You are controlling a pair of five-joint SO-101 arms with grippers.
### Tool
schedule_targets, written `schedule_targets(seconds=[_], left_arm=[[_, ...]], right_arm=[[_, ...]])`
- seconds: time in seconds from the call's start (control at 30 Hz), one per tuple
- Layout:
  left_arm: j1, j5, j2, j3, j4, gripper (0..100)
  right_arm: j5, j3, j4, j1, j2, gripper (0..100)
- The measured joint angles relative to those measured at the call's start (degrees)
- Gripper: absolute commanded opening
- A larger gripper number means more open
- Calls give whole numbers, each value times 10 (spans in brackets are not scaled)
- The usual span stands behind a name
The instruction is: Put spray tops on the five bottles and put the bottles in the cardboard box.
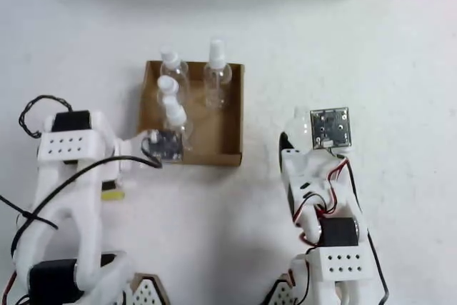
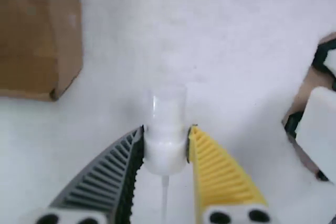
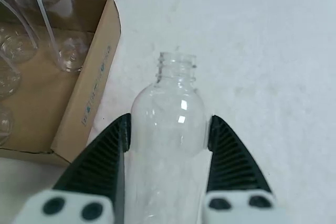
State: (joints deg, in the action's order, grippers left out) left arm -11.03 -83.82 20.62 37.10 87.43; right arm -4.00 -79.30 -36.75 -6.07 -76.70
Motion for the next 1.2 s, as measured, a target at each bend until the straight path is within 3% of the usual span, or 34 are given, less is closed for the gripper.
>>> schedule_targets(seconds=[0.33,0.53,0.77,0.97,1.2], left_arm=[[9,360,-1,-74,3,53],[10,539,-1,-139,4,53],[18,723,1,-220,5,19],[91,786,111,-215,-28,42],[156,796,212,-127,-161,40]], right_arm=[[0,-13,0,-1,0,17],[-4,-37,0,-77,0,18],[-131,-79,0,-183,0,17],[-156,-80,0,-191,0,16],[-156,-74,0,-175,-15,16]])
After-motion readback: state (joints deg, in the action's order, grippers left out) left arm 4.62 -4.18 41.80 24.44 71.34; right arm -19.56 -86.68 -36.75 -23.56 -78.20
